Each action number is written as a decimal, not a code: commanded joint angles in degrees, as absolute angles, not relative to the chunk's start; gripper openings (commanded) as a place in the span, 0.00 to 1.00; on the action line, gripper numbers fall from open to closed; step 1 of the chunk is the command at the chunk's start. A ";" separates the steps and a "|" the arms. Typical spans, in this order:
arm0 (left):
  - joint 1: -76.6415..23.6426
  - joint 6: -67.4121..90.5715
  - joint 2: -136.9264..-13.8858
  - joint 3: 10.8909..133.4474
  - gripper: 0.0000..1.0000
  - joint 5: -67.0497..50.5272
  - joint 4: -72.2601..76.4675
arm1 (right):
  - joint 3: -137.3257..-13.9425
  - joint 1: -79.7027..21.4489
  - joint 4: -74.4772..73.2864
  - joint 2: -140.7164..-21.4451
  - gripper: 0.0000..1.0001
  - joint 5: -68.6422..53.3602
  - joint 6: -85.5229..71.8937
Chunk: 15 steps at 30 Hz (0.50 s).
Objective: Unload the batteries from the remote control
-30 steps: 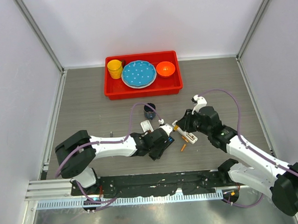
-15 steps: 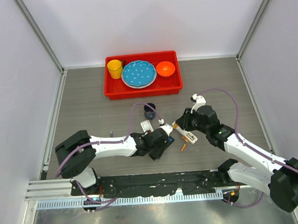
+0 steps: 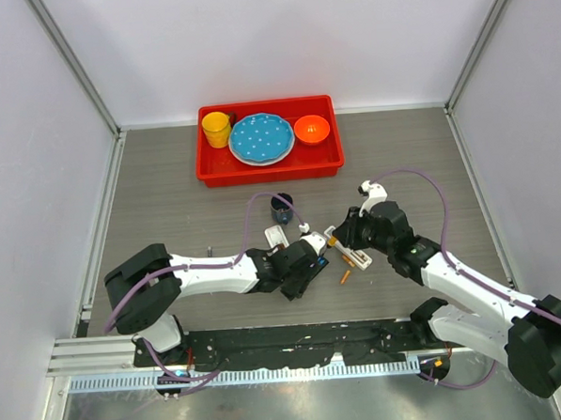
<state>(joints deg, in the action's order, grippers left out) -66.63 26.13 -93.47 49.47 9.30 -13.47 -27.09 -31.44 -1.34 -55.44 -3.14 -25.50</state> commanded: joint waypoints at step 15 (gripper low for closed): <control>-66.80 27.51 -97.47 47.72 0.00 5.27 -15.21 | -27.51 -31.73 0.88 -52.38 0.01 -1.76 -25.14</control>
